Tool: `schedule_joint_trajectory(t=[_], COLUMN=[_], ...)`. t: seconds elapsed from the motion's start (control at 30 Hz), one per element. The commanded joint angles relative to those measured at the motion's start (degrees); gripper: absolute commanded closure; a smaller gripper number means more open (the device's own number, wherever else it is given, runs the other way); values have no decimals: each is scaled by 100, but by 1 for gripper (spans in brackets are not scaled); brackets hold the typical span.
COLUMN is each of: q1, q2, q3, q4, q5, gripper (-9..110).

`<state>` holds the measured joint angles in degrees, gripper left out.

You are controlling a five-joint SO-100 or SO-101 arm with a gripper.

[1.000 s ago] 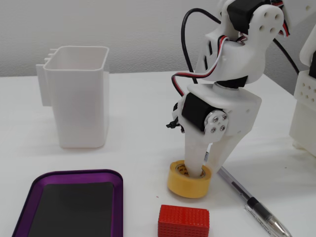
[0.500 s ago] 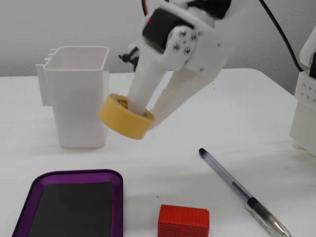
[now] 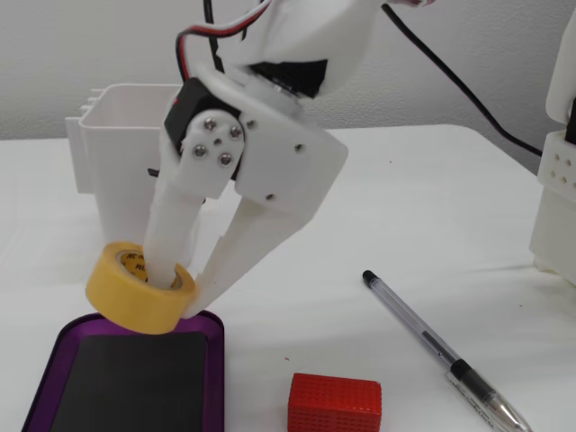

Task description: Pick up the yellow tape and place it in the box.

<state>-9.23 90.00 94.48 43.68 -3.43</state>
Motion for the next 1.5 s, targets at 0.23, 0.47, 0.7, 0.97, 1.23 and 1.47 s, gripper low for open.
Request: schedule_joint_trajectory(t=[0.23, 0.47, 0.7, 0.97, 1.23, 1.47], q1=[18, 18, 176, 123, 220, 264], q2=[-475, -475, -79, 2004, 4711, 7559], q3=[-316, -308, -677, -984, 501, 2988], q4=[-88, -18, 633, 2707, 3586, 3226], q5=[-26, -26, 44, -475, -650, -378], gripper=[102, 95, 93, 93, 93, 93])
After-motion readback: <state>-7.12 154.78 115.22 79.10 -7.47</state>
